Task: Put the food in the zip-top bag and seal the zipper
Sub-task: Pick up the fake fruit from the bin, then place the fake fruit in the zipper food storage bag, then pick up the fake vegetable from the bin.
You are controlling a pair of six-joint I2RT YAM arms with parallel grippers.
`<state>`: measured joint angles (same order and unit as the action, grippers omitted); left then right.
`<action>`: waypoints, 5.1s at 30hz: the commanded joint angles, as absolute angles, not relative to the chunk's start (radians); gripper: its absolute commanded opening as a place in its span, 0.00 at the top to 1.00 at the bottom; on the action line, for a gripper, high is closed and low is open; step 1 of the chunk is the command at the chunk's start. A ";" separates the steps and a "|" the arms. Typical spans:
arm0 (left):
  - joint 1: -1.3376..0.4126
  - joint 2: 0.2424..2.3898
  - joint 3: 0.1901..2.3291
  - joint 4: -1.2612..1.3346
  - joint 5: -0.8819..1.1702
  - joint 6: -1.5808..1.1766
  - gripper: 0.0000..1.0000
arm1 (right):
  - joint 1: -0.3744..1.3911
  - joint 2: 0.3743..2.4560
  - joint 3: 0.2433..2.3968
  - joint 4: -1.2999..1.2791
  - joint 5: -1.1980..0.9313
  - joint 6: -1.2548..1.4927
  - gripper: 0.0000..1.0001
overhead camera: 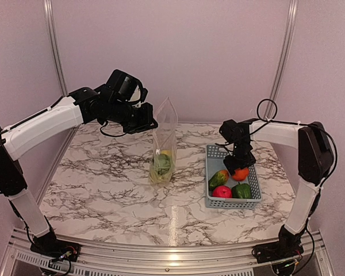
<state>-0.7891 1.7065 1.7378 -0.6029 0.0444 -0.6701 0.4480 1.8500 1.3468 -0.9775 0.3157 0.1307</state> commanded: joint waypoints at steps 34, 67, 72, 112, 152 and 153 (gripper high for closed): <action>-0.784 1.708 1.756 -0.594 0.046 -0.680 1.00 | 0.640 1.736 2.126 -0.793 -0.388 0.423 0.37; -0.775 1.749 1.843 -0.598 0.083 -0.654 1.00 | 0.767 1.929 2.220 -0.928 -0.260 0.270 0.39; -0.772 1.758 1.852 -0.600 0.092 -0.653 1.00 | 0.809 1.997 2.332 -1.058 -0.109 0.221 0.39; -0.752 1.728 1.865 -0.567 0.093 -0.637 1.00 | 0.765 1.709 2.058 -0.934 -0.062 0.322 0.18; -0.752 1.705 1.766 -0.598 0.107 -0.643 1.00 | 0.605 1.250 1.259 -1.113 0.183 0.383 0.13; -0.751 1.706 1.767 -0.598 0.109 -0.644 1.00 | 0.605 1.236 1.223 -1.104 0.163 0.406 0.14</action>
<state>-0.7578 1.7252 1.7695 -0.5877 0.1043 -0.6643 0.6121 1.2953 1.3117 -1.1015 0.2447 0.3157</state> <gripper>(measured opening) 0.017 0.869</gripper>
